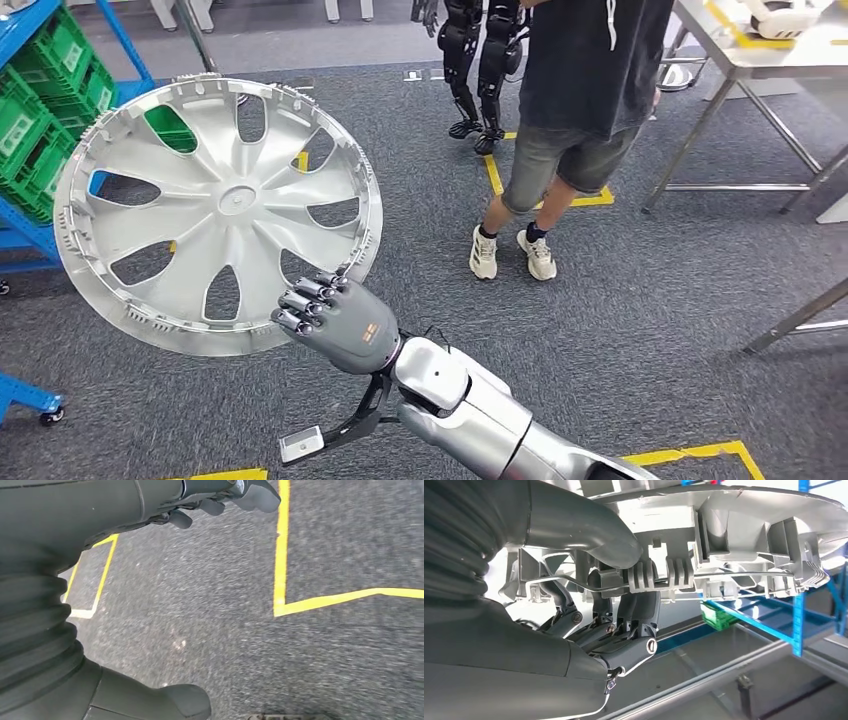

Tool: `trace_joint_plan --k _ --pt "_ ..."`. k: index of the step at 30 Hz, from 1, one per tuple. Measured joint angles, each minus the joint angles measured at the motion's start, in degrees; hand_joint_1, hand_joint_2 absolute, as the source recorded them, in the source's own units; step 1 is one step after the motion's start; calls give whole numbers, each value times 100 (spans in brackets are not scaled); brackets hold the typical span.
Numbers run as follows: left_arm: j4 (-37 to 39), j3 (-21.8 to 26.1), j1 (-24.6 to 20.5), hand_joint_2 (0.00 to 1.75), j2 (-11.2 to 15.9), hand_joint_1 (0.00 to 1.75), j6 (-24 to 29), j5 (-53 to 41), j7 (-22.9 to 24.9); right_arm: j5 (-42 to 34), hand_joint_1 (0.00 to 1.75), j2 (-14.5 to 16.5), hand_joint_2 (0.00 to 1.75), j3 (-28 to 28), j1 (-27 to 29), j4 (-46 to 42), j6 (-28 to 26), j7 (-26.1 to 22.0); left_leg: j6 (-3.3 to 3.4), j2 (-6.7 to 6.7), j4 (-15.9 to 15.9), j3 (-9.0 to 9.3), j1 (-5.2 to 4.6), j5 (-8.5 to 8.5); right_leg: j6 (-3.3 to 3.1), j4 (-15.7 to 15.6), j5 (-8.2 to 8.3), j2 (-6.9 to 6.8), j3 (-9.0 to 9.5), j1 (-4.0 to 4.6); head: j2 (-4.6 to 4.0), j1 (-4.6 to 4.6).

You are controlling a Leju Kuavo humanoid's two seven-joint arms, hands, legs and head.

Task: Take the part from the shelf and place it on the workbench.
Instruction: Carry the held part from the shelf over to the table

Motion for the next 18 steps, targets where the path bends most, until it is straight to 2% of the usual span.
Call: trace_joint_plan --k 2,3,4,5,6,7,8,9,10,11,12,13,14,16,17,18 --pt "10 13 -3 175 -37 0 4 -59 113 -26 175 6 175 5 -14 -1 40 -28 10 -262 -599 264 31 208 73 39 10 149 -37 -6 0 -9" --pt "14 17 -9 175 -57 0 10 -83 179 -36 175 7 175 8 -19 -1 50 -32 28 -344 -713 311 32 212 120 42 28 213 -66 -10 -1 -13" --pt "19 21 -14 175 -80 0 17 -86 236 -41 175 7 175 10 -23 -2 57 -31 58 -346 -730 317 19 203 169 35 55 275 -92 -17 -1 -14" --pt "18 27 -20 175 -100 0 29 -66 281 -47 175 5 175 12 -22 -2 66 -31 104 -291 -729 315 13 219 212 16 83 334 -113 -29 -1 -12" --pt "16 42 -27 175 -121 0 47 -19 316 -59 175 3 175 14 -16 -2 77 -30 152 -224 -741 315 7 241 244 24 87 306 -132 -33 -1 -9" --pt "13 63 -31 175 -143 0 67 40 329 -71 175 1 175 18 -13 -3 92 -24 203 -156 -755 314 7 262 267 101 37 193 -177 -25 0 6" --pt "10 91 -33 175 -161 0 87 88 329 -82 175 0 175 26 -8 -5 105 -15 248 -78 -771 310 5 281 282 293 -78 34 -270 -9 -1 21" --pt "8 119 -31 175 -174 0 96 101 335 -91 175 -2 175 34 8 -8 114 -1 281 1 -776 303 -5 289 288 594 -248 -155 -405 6 -1 38" --pt "8 138 -24 175 -180 0 90 72 356 -92 175 -8 175 41 40 -15 117 20 303 76 -775 293 -20 290 296 965 -435 -277 -572 16 -1 53" --pt "9 148 -16 175 -182 0 78 20 399 -91 175 -21 175 46 93 -30 119 46 316 155 -773 284 -37 288 298 1314 -583 -327 -721 19 -1 55" --pt "9 149 -9 175 -183 0 65 -26 441 -86 175 -43 175 46 163 -54 121 80 323 233 -772 279 -52 287 291 1527 -647 -348 -800 20 0 56" --pt "8 149 -8 175 -185 0 57 -51 458 -74 175 -71 175 43 236 -86 127 123 327 309 -771 276 -66 284 276 1549 -621 -362 -781 26 0 56" --pt "8 149 -10 175 -188 0 57 -64 441 -60 175 -101 175 37 306 -125 135 163 330 385 -771 276 -81 282 248 1339 -506 -393 -643 39 -1 57" --pt "7 149 -17 175 -195 0 66 -87 344 -40 175 -149 175 11 409 -208 145 224 327 529 -770 278 -115 275 152 568 -234 -588 -190 101 -1 54" --pt "7 149 -21 175 -197 0 73 -101 305 -40 175 -164 175 -4 443 -251 147 238 316 593 -769 279 -132 270 108 244 -145 -694 -18 135 -1 52" --pt "7 149 -26 175 -200 0 80 -112 281 -41 175 -178 175 -18 467 -290 148 250 298 650 -771 282 -142 264 73 61 -109 -759 68 166 -1 50"
